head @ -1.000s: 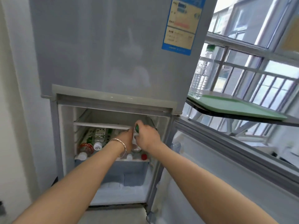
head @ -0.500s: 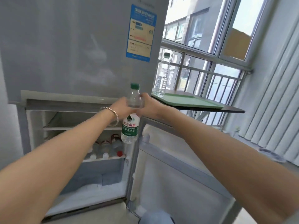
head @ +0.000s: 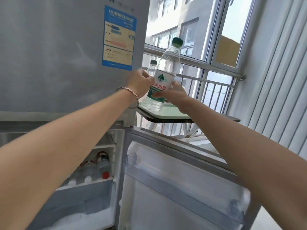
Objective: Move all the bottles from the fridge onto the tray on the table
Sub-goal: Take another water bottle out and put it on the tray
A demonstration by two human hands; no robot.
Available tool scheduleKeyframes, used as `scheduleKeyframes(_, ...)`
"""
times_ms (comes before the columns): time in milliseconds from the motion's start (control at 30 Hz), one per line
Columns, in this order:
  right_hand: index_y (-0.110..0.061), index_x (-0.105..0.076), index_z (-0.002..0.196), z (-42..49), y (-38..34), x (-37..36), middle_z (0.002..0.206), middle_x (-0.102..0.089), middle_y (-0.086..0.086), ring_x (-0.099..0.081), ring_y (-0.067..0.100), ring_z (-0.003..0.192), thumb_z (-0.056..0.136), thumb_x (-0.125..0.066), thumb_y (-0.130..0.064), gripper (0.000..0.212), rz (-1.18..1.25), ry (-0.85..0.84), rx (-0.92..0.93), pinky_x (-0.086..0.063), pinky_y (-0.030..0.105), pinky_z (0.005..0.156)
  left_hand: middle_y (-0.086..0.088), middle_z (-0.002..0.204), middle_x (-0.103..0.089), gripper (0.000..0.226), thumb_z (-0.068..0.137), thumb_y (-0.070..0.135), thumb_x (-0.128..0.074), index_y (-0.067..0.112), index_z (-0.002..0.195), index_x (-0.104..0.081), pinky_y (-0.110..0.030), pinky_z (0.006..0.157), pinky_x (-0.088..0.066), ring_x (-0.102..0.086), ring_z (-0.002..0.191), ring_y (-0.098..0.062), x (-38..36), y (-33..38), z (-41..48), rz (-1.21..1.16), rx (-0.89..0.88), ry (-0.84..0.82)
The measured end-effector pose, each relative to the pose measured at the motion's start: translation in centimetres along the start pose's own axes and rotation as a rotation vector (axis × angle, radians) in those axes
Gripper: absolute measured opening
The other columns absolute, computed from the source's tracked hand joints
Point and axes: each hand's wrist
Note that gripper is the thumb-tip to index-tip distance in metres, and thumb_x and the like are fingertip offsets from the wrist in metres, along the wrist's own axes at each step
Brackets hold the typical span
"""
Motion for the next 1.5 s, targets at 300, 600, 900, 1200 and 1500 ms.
scheduleKeyframes(300,-0.008,-0.047,0.128,9.2,7.5,2.4,0.117,-0.065,0.013,-0.067,0.024,0.1,0.068,-0.082,0.001,0.071,-0.022,0.053,-0.104,-0.058,0.029,0.077,-0.007,0.102,-0.059,0.052,0.102,0.042,-0.032,0.002,0.132,-0.046,-0.022,0.066,-0.043,-0.048,0.072,-0.009,-9.9,-5.3,5.9,-0.033,0.178,-0.291)
scheduleKeyframes(600,-0.003,-0.047,0.128,17.4,13.1,0.8,0.124,-0.062,0.017,-0.064,0.029,0.103,0.066,-0.079,-0.02,0.072,-0.193,0.111,-0.102,-0.056,0.044,0.087,-0.023,0.131,-0.056,0.069,0.1,0.051,-0.021,-0.002,0.132,-0.053,-0.039,0.103,-0.042,-0.056,0.117,-0.032,-13.9,-9.0,10.8,0.226,0.151,-0.285)
scheduleKeyframes(900,-0.004,-0.043,0.136,16.9,12.5,-1.0,0.13,-0.058,0.015,-0.056,0.032,0.116,0.087,-0.065,-0.019,0.056,-0.422,0.157,-0.104,-0.047,0.037,0.091,-0.02,0.114,-0.063,0.057,0.104,0.037,-0.023,-0.003,0.116,-0.061,-0.033,0.083,-0.04,-0.057,0.113,-0.032,-13.3,-9.3,11.2,0.191,0.15,-0.302)
scheduleKeyframes(1200,-0.008,-0.043,0.132,7.4,6.0,-3.1,0.113,-0.066,0.016,-0.064,0.032,0.1,0.088,-0.057,-0.008,0.047,-0.636,0.09,0.137,-0.052,0.043,0.088,-0.018,0.13,-0.057,0.038,0.102,0.017,-0.033,-0.001,0.129,-0.051,-0.035,0.09,-0.044,-0.056,0.117,-0.031,-6.8,-5.4,4.0,0.397,0.137,-0.27)
scheduleKeyframes(1500,-0.009,-0.054,0.117,-2.1,1.7,-10.8,0.1,-0.069,0.017,-0.063,0.033,0.089,0.084,-0.057,-0.01,0.034,-0.643,-0.048,0.276,-0.048,0.035,0.071,-0.02,0.1,-0.067,0.02,0.091,0.016,-0.044,0.008,0.079,-0.058,-0.032,0.078,-0.045,-0.062,0.1,-0.034,3.7,-5.5,-3.8,0.562,0.108,-0.304)
Point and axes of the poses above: each hand's wrist, its own z-axis towards the middle knuckle, its own x-axis out of the back of the hand, y = z × x
